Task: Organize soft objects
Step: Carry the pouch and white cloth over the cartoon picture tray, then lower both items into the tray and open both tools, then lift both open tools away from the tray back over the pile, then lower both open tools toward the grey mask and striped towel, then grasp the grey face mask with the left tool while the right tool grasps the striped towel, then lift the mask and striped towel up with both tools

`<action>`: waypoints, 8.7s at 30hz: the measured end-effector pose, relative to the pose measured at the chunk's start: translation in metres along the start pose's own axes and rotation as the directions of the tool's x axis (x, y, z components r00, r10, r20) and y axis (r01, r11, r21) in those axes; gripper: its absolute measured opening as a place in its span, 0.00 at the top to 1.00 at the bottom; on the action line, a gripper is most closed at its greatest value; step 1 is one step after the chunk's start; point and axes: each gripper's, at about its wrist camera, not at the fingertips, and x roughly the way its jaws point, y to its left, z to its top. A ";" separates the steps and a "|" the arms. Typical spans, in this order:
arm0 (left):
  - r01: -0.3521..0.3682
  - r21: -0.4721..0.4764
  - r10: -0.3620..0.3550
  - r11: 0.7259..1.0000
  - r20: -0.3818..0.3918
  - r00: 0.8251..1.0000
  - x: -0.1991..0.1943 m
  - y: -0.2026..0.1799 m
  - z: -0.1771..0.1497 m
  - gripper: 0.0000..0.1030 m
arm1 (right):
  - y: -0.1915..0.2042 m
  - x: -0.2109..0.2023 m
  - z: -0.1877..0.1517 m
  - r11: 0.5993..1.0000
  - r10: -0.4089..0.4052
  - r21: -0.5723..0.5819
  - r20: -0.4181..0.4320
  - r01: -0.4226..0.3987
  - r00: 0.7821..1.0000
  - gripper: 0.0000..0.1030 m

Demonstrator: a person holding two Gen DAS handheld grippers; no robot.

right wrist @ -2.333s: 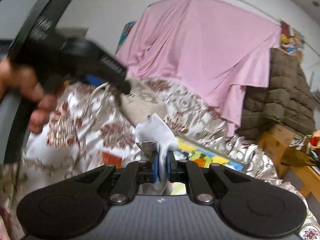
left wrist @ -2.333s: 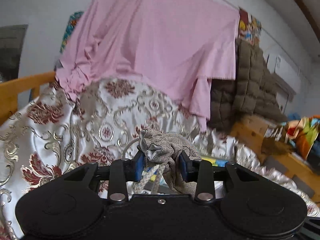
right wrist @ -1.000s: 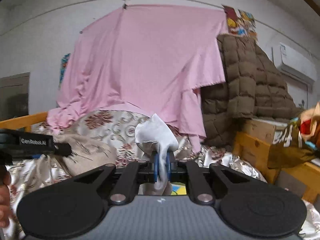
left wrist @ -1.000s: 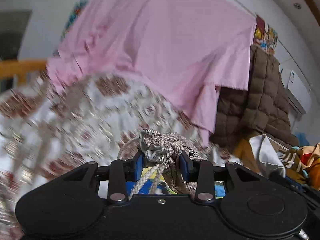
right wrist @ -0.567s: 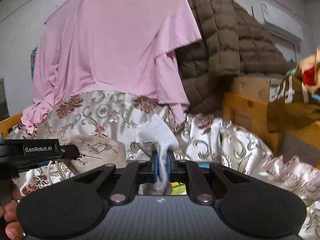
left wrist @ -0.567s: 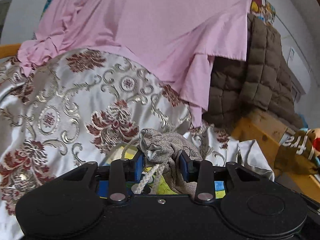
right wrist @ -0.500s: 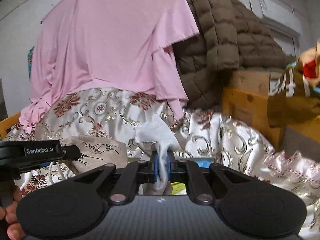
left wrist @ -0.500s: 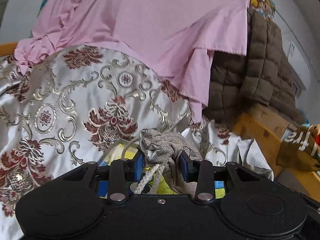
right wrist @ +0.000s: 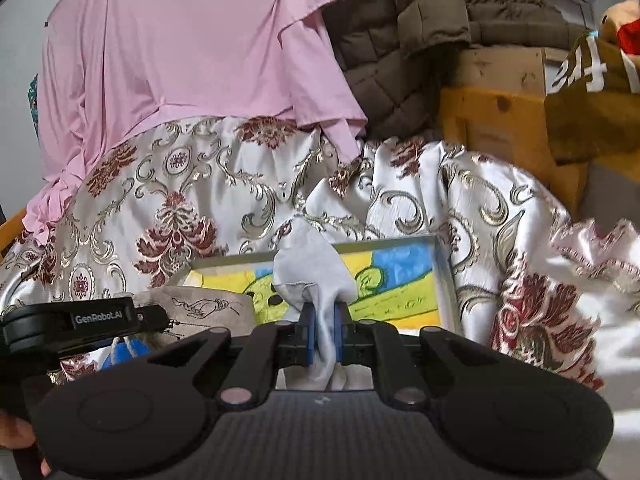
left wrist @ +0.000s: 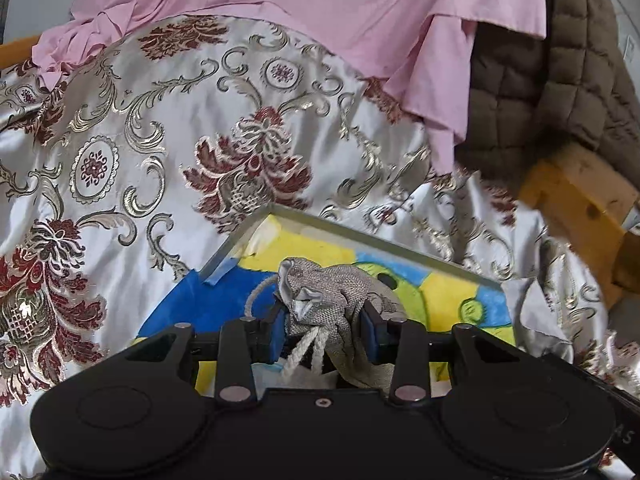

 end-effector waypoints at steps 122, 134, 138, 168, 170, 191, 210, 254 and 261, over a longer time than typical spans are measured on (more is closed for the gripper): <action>-0.170 0.066 0.167 0.983 0.049 0.985 -0.332 0.121 -0.194 0.01 | 0.131 -0.293 -0.189 0.936 -0.017 -0.352 -0.064 -0.007 0.998 0.00; -0.189 -0.024 0.189 0.982 -0.006 0.982 -0.318 0.133 -0.182 0.01 | 0.130 -0.285 -0.181 0.937 -0.001 -0.349 -0.046 -0.015 0.999 0.00; -0.196 -0.035 0.196 0.980 -0.021 0.980 -0.306 0.137 -0.172 0.01 | 0.129 -0.282 -0.172 0.928 0.009 -0.373 -0.003 -0.010 1.000 0.00; 0.209 0.099 -0.206 0.973 -0.043 0.978 -0.131 0.110 -0.094 0.01 | 0.112 -0.140 -0.140 0.870 0.065 -0.490 -0.004 -0.058 0.998 0.00; 0.240 0.088 -0.233 0.967 -0.082 0.969 -0.119 0.107 -0.092 0.01 | 0.111 -0.135 -0.139 0.873 0.056 -0.484 -0.008 -0.053 0.998 0.00; 0.273 0.189 -0.247 0.943 -0.149 0.957 -0.086 0.104 -0.109 0.24 | 0.109 -0.111 -0.141 0.888 0.016 -0.458 -0.043 -0.034 0.999 0.01; 0.257 0.208 -0.229 0.944 -0.150 0.962 -0.087 0.104 -0.111 0.68 | 0.103 -0.112 -0.139 0.927 0.027 -0.368 -0.109 -0.065 0.994 0.05; 0.351 0.005 -0.351 0.936 -0.008 0.936 -0.236 0.109 -0.094 0.89 | 0.086 -0.215 -0.113 0.955 0.076 -0.297 0.150 -0.028 0.986 0.79; 0.324 0.107 -0.334 0.940 0.099 0.937 -0.245 0.070 -0.062 0.89 | 0.078 -0.195 -0.075 0.966 0.114 -0.254 0.257 -0.047 0.960 0.79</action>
